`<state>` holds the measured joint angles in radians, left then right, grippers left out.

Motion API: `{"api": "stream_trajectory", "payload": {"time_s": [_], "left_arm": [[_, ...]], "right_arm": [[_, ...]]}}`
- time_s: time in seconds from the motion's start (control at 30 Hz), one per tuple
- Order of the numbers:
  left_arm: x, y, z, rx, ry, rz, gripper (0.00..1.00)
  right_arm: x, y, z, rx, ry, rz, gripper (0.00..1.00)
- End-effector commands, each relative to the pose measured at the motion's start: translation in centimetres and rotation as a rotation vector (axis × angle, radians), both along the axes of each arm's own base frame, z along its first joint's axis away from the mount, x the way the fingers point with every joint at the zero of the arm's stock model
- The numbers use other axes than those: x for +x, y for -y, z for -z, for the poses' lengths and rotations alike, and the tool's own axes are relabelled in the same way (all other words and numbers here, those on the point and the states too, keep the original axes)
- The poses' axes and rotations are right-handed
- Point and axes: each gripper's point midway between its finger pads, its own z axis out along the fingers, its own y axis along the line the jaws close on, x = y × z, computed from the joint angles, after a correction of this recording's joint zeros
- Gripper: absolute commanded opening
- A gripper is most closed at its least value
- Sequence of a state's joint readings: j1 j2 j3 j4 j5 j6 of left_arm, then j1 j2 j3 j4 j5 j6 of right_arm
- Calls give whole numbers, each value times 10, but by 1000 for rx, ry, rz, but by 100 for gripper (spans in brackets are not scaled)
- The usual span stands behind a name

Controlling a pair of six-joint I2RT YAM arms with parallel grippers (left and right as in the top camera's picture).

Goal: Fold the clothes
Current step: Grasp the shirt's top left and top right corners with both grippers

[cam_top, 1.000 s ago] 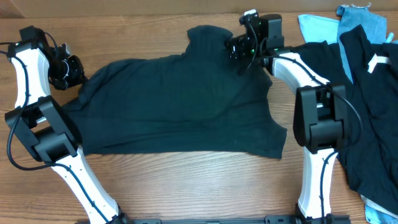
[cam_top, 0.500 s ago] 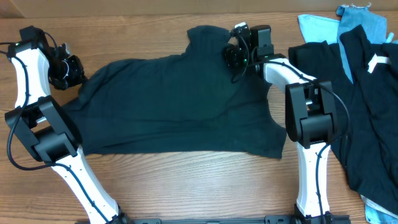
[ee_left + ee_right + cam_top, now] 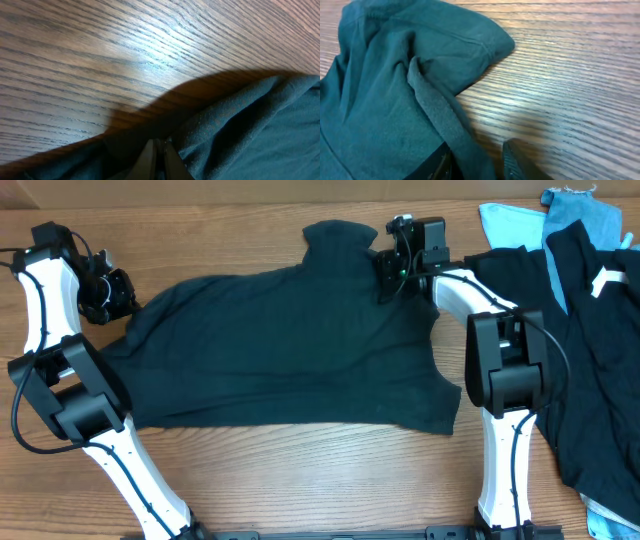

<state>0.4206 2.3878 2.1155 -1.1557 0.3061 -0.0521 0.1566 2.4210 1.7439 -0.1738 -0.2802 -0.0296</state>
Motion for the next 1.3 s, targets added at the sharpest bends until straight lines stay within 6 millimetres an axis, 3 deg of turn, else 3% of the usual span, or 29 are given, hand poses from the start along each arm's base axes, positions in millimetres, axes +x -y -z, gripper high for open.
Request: {"api": "stream_trajectory", "payload": {"time_s": [0.0,0.23,0.73,0.8,0.9,0.97,1.03,1.17,1.2,1.23,1.27], "left_arm": [[0,-4,-10,11,18,-6,4],[-2,-3,-10,8,11,-6,4],[-2,-3,-10,8,11,-6,4],[-2,-3,-10,8,12,-6,4],[-1,-3,-10,9,15,-6,4],[-1,-4,-10,10,15,-6,4],[-1,-4,-10,10,16,-6,4],[-1,-4,-10,10,15,-6,4],[-1,-4,-10,10,16,-6,4],[-1,-4,-10,10,15,-6,4],[-1,-4,-10,10,15,-6,4]], "right_arm": [[7,-15,-51,82,83,-63,39],[20,-17,-70,111,169,-57,40],[22,-8,-62,69,159,-15,41],[22,-8,-60,69,155,-15,47],[21,-7,-50,63,136,-11,49],[23,-4,-49,50,141,4,44],[25,-2,-51,41,153,18,12],[24,-1,-49,39,141,17,4],[23,-2,-48,39,138,17,5],[23,-1,-48,38,137,17,18],[23,-1,-47,38,136,18,19]]}}
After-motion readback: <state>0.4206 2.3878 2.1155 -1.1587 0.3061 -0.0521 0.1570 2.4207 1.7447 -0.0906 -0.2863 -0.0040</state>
